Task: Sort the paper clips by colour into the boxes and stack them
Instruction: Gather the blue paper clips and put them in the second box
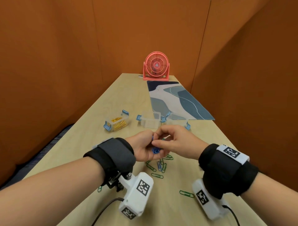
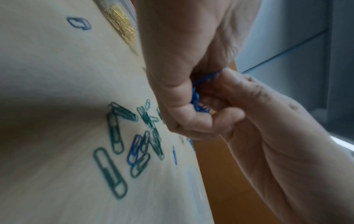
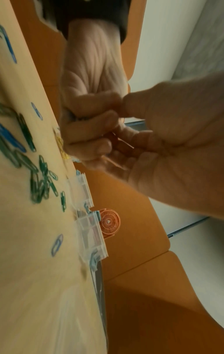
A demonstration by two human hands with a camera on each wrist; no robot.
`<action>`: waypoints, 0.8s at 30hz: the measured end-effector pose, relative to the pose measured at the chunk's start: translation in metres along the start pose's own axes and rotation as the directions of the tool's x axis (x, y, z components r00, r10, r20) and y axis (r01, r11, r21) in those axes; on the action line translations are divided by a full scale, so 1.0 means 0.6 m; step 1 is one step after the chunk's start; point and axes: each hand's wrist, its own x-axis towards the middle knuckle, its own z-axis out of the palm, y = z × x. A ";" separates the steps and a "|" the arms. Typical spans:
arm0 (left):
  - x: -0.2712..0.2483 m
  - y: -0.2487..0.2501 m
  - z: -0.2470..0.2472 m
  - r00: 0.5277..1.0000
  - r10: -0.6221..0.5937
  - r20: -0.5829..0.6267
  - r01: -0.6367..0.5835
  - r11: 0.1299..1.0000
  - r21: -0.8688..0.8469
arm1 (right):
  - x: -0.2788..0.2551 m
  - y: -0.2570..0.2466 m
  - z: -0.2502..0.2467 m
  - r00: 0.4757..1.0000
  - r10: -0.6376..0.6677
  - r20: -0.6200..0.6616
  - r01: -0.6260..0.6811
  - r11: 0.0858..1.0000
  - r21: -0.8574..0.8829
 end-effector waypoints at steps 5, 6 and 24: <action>0.015 0.060 -0.024 0.994 0.029 -0.107 -0.014 0.991 0.134 | 0.006 0.040 -0.030 0.959 0.096 -0.266 -0.121 0.989 -0.082; 0.021 0.079 -0.026 0.982 0.081 -0.170 -0.052 0.985 0.167 | 0.006 0.053 -0.036 0.944 0.169 -0.285 -0.215 0.967 -0.139; 0.091 0.168 -0.035 0.805 0.569 -0.168 -0.024 0.314 0.949 | 0.023 0.111 -0.020 0.875 0.458 -0.157 -0.459 0.679 -0.574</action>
